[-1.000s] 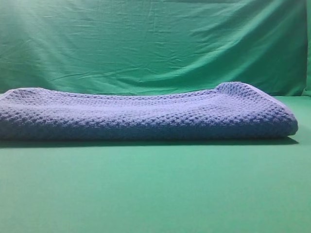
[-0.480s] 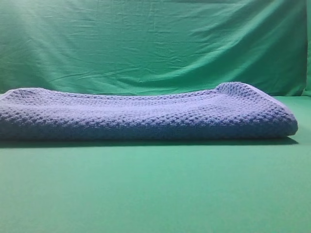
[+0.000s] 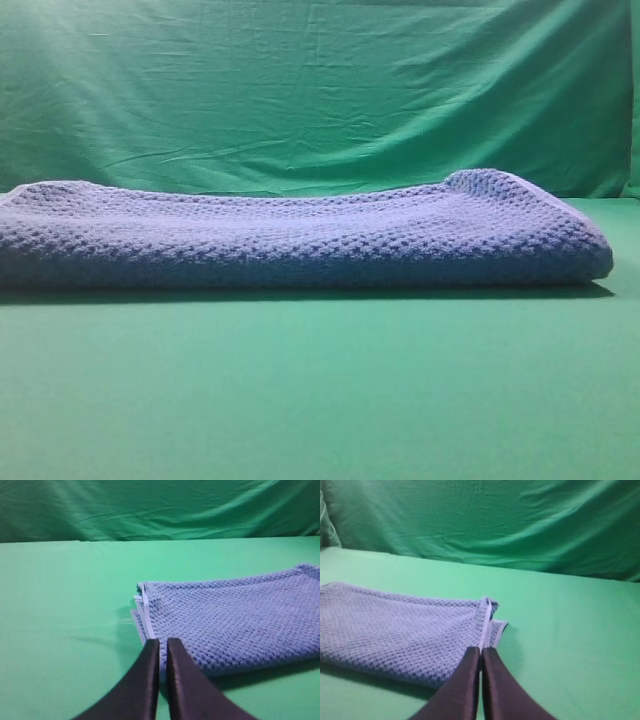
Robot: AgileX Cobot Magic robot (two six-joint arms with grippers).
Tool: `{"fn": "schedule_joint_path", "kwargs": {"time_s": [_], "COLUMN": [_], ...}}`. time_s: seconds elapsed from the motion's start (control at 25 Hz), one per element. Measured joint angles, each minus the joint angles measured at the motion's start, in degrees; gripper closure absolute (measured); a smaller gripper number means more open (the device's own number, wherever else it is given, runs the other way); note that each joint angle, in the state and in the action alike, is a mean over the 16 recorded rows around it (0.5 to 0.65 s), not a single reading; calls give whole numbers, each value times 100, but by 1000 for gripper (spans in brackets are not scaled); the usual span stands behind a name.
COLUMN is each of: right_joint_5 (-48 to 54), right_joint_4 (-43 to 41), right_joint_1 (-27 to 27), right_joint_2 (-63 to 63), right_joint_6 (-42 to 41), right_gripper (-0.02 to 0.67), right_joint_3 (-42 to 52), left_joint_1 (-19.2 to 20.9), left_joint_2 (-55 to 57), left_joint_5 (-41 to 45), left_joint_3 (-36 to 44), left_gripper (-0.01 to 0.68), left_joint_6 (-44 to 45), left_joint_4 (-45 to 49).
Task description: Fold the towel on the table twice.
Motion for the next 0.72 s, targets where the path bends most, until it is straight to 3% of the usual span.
{"fn": "schedule_joint_path", "kwargs": {"time_s": [0.72], "right_joint_5": [600], "right_joint_4": [-21], "right_joint_1": [0], "right_joint_2": [0], "right_joint_6": [21], "right_gripper": [649], "right_joint_3": [256], "left_joint_1": [0], "left_joint_2": [19], "left_joint_5": [260], "left_joint_3": [294], "left_gripper": [608], "left_joint_6": [76], "left_joint_4": [240]}}
